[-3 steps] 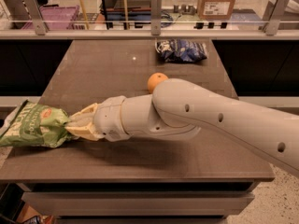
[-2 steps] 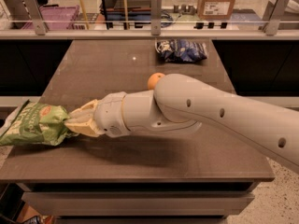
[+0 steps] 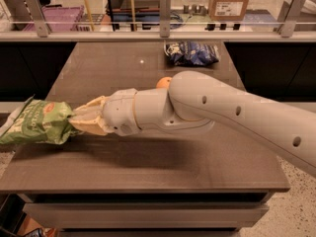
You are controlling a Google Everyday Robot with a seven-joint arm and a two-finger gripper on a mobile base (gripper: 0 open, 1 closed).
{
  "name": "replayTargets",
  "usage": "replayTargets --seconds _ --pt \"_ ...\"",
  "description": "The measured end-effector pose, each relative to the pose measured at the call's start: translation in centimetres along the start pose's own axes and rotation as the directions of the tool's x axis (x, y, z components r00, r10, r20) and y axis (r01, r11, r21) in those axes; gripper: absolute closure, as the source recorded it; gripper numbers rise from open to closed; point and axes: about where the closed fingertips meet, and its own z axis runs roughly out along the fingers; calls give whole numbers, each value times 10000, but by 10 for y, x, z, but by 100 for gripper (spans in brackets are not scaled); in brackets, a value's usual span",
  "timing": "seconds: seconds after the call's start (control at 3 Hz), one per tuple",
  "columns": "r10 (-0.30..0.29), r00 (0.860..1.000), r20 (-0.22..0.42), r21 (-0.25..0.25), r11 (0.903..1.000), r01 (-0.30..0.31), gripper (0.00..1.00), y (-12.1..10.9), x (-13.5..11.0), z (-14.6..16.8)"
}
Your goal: Pick green jalapeno chip bag
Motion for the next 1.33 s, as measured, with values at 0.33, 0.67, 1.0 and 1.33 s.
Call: replayTargets --seconds 0.33,0.67,1.0,1.33 --pt "-262 9994 229 -68 9996 264 100 -7 -11 0" --pt "-630 9977 237 -13 9980 630 100 -10 -32 -4" --pt "-1015 9948 64 99 9948 1015 100 -7 -57 -10" --pt "-1667 9858 193 286 9857 1661 100 -2 -93 -27"
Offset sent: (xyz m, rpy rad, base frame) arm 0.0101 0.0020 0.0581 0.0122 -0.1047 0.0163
